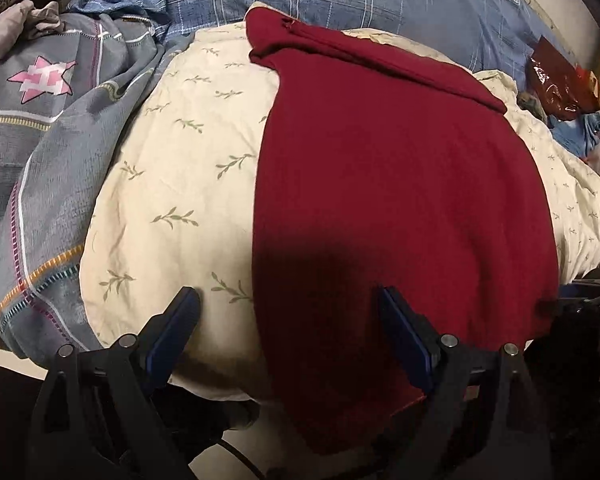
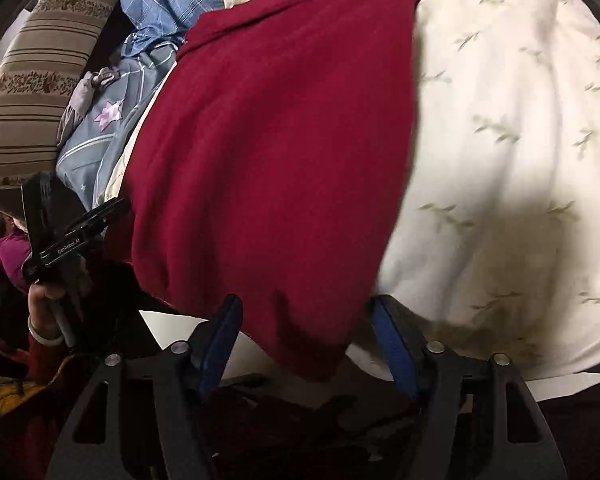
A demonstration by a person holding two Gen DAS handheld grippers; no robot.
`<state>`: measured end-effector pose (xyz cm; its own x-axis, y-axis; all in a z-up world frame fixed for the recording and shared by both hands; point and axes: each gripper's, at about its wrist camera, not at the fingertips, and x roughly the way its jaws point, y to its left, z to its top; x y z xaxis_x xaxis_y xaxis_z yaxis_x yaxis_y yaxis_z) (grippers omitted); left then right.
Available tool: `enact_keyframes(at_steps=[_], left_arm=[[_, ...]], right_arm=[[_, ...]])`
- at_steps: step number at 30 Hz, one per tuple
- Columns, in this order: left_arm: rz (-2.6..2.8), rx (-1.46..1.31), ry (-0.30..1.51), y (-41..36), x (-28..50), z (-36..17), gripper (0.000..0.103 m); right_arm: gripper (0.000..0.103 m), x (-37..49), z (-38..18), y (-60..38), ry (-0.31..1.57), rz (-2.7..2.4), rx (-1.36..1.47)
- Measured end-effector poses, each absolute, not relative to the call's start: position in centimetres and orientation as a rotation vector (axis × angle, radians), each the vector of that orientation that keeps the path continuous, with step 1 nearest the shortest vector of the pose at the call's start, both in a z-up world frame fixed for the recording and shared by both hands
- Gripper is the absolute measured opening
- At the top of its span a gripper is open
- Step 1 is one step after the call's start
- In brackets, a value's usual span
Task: Fold small clothes
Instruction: 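Move both tools to the hem end of the folded red sweater, then grasp the sweater hem with both tools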
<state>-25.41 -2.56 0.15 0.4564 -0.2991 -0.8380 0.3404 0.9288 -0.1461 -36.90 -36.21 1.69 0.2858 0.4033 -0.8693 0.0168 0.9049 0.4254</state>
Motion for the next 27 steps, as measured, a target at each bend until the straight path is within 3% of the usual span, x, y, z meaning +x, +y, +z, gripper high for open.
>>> enact_keyframes(at_steps=[1,3,6,15,18,19,20,21,27], left_arm=[[-0.396,0.034,1.027,-2.4,-25.4,0.1,0.091],[-0.402,0.013,1.03,-2.2,-25.3,0.1,0.091],[-0.402,0.009,1.041,-2.2,-25.1,0.0,0.091],[-0.472,-0.034,1.1,-2.9,-25.5,-0.2,0.09],[-0.448,-0.003,1.091,-3.1,-25.7,-0.2,0.068],[-0.438,0.004,1.086,-3.1,-25.7,-0.1,0.051],[-0.437,0.0,1.084,-3.0,-25.7,0.0,0.019],[-0.454,-0.032,1.1,-2.6,-25.4,0.2,0.006],[-0.525,-0.121,1.109,-1.8,-24.7,1.8,0.004]], right_arm=[[0.055,-36.8,1.4,-35.7,1.272,0.286,0.387],[0.03,-36.9,1.1,-35.2,1.282,0.311,0.393],[0.016,-36.9,2.1,-34.9,1.265,0.335,0.383],[0.015,-36.4,4.8,-34.7,1.192,0.374,0.416],[0.015,-36.3,5.9,-34.7,1.144,0.403,0.445],[0.015,-36.1,6.2,-34.6,1.127,0.409,0.457],[0.014,-36.2,6.3,-34.8,1.116,0.413,0.468],[0.014,-36.2,6.5,-35.0,1.106,0.421,0.485],[0.014,-35.5,8.3,-36.7,1.007,0.456,0.586]])
